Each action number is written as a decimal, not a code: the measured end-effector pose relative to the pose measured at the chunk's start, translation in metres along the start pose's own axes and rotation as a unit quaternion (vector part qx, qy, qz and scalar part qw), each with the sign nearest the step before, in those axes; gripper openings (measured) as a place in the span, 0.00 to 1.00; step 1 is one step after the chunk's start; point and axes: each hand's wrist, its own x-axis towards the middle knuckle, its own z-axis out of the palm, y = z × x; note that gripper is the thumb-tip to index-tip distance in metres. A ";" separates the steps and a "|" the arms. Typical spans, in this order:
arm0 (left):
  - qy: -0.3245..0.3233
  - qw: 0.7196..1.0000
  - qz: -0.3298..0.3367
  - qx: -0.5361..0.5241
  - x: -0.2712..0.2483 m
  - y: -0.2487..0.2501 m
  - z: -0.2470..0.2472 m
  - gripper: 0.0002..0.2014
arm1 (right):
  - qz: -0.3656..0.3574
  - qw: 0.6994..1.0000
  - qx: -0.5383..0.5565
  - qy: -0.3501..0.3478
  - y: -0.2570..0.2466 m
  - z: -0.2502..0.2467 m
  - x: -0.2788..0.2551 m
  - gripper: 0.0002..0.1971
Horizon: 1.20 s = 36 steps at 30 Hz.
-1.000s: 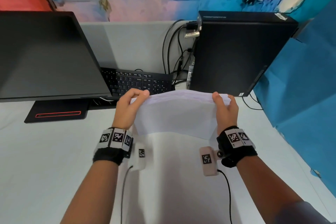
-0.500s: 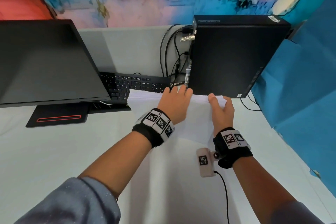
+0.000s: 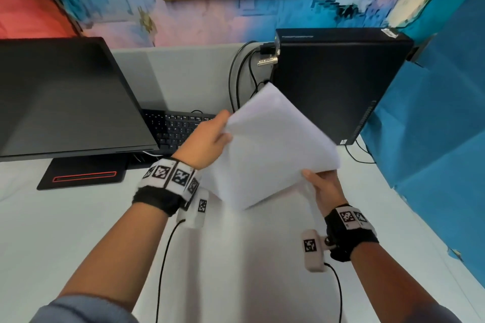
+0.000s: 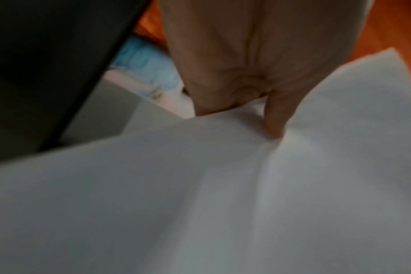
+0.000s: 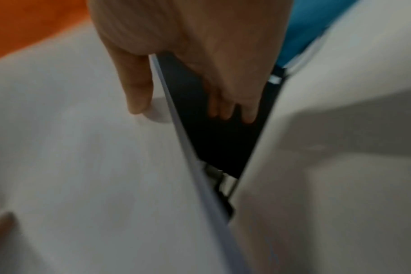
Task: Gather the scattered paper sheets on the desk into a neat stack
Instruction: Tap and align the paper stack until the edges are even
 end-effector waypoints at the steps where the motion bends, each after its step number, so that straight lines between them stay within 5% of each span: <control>1: 0.019 0.996 -0.011 -0.084 -0.007 -0.010 0.002 0.09 | -0.014 0.999 0.005 -0.036 -0.006 0.005 0.001 0.43; 4: 0.100 0.946 -0.059 -0.302 -0.030 -0.030 0.029 0.21 | -0.065 0.997 -0.012 -0.046 -0.029 0.029 -0.004 0.07; 7: 0.182 0.907 -0.128 -0.358 -0.050 -0.034 0.056 0.23 | -0.125 0.989 -0.066 -0.045 -0.035 0.046 -0.008 0.16; 10: 0.213 0.904 -0.190 -0.319 -0.064 -0.036 0.074 0.20 | -0.115 0.986 -0.110 -0.048 -0.017 0.046 -0.012 0.19; 16: 0.204 0.868 -0.175 -0.418 -0.067 -0.033 0.072 0.28 | -0.085 0.992 -0.062 -0.068 -0.013 0.051 -0.023 0.22; 20: 0.299 0.815 -0.145 -0.474 -0.046 -0.002 0.042 0.26 | -0.122 0.992 0.003 -0.015 -0.047 0.072 -0.033 0.13; 24: 0.343 0.790 -0.220 -0.458 -0.024 0.014 0.027 0.16 | -0.127 0.989 -0.029 0.073 -0.070 0.090 -0.024 0.15; 26: 0.336 0.785 -0.233 -0.465 -0.021 0.014 0.025 0.10 | -0.114 0.988 -0.037 0.099 -0.072 0.094 -0.018 0.15; 31: 0.309 0.806 -0.209 -0.460 -0.025 0.008 0.023 0.16 | -0.112 0.984 -0.055 0.126 -0.069 0.094 -0.015 0.13; 36: 0.303 0.820 -0.132 -0.468 -0.033 0.003 0.023 0.15 | -0.122 0.988 -0.047 0.082 -0.067 0.091 -0.023 0.12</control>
